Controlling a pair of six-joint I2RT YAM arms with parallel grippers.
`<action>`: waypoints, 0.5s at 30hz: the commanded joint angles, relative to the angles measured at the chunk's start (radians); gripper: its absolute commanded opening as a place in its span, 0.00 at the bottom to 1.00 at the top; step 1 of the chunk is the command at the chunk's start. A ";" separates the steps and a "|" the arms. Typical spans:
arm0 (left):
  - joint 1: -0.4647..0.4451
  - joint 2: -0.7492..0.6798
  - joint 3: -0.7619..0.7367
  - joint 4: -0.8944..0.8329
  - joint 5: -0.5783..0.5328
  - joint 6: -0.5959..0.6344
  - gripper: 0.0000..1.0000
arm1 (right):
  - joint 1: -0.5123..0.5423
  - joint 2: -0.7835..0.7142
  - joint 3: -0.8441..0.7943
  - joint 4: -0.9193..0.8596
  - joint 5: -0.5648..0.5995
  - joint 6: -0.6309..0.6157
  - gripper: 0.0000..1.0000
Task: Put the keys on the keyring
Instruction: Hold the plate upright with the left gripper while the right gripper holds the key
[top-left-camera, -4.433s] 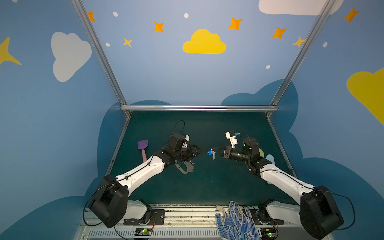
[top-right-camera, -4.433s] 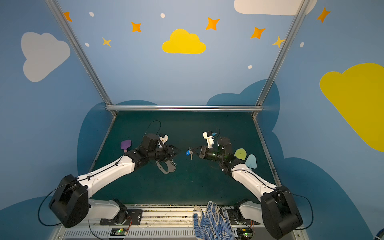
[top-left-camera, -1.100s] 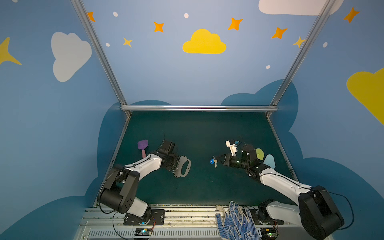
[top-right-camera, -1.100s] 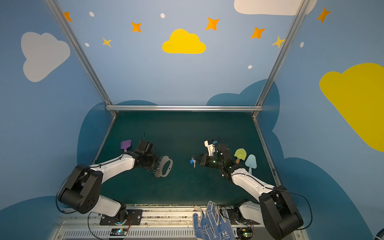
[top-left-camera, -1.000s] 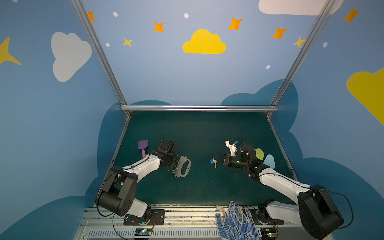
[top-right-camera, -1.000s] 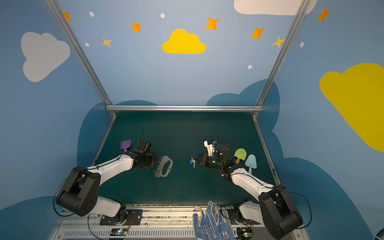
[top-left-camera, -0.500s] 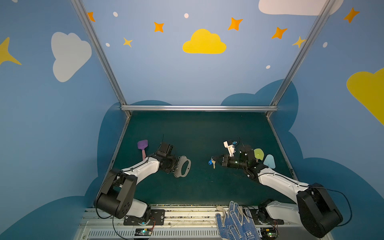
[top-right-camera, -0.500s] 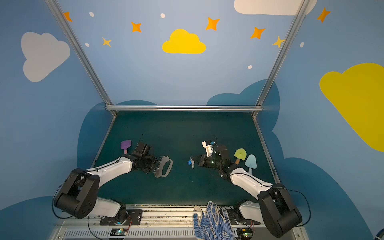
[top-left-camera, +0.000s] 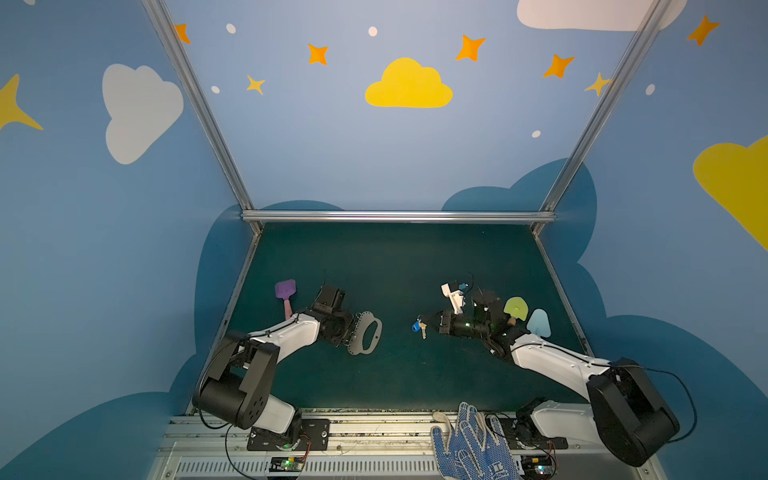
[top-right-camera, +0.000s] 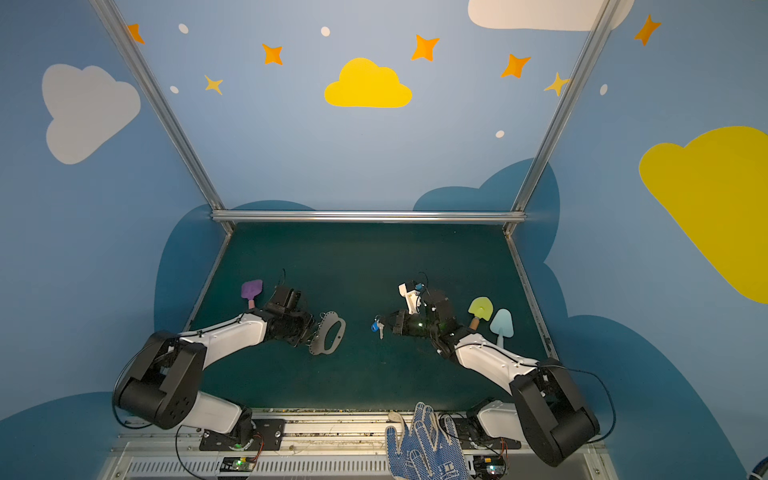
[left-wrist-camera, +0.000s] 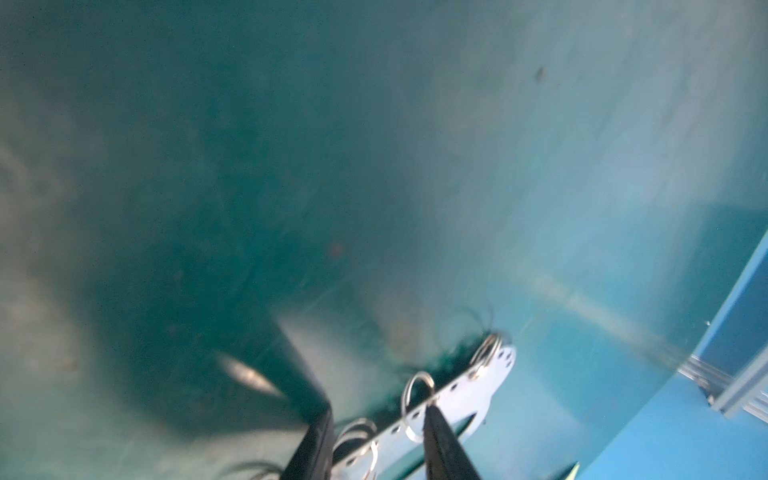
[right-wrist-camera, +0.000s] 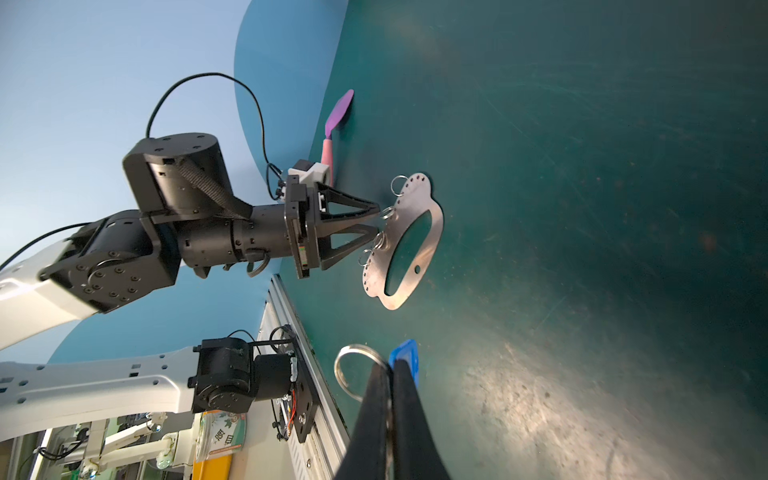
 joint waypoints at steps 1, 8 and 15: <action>0.004 0.025 0.018 0.021 0.006 0.010 0.35 | 0.014 0.014 0.030 0.028 0.008 0.002 0.00; 0.006 0.075 0.054 0.029 0.012 0.031 0.26 | 0.025 0.029 0.035 0.038 0.009 0.004 0.00; 0.006 0.122 0.072 0.040 0.021 0.036 0.15 | 0.031 0.034 0.034 0.043 0.009 0.008 0.00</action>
